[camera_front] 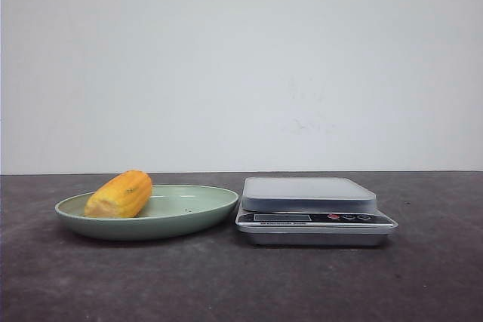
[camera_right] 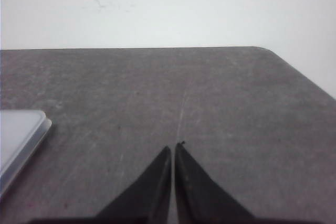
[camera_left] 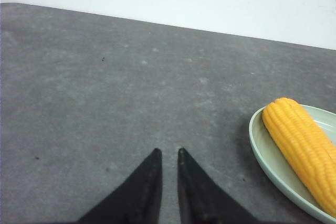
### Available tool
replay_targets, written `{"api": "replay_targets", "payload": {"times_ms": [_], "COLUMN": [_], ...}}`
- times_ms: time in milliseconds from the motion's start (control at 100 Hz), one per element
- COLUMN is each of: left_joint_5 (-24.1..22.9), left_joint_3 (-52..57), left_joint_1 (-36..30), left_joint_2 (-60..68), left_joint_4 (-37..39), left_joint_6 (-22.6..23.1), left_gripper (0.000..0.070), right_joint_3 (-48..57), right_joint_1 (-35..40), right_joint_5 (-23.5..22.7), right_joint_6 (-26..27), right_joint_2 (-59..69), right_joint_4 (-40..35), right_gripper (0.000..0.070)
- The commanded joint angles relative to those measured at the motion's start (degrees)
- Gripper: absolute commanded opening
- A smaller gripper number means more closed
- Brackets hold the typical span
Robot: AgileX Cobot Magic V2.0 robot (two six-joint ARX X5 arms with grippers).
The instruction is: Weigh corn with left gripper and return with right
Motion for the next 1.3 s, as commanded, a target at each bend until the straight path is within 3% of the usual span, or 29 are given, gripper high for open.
{"api": "replay_targets", "payload": {"times_ms": [0,220,400,1290], "left_joint_5": [0.44,0.44,0.44,0.46], "left_joint_3": [-1.01,-1.01,-1.01,-1.01], "left_joint_1": [0.22,0.22,0.22,0.22], "left_joint_2": [-0.07,-0.07,-0.07,-0.07], "left_joint_4": [-0.28,-0.26,-0.28,-0.28], "left_joint_6": [0.7,0.7,0.7,0.7], "left_gripper": [0.0015,0.0015,0.0015,0.0015], "right_joint_3": [-0.07,-0.07,-0.07,-0.07], "right_joint_1": [-0.11,-0.11,-0.11,-0.11], "right_joint_5": [0.02,-0.11,-1.84,-1.44], "right_joint_6": [0.87,-0.72,-2.89,-2.84], "right_joint_2": [-0.7,-0.98,-0.98,-0.98], "right_joint_4": [-0.35,-5.57,-5.49,-4.02], "right_gripper": [0.0004,0.0004,0.0004,0.0004]}}
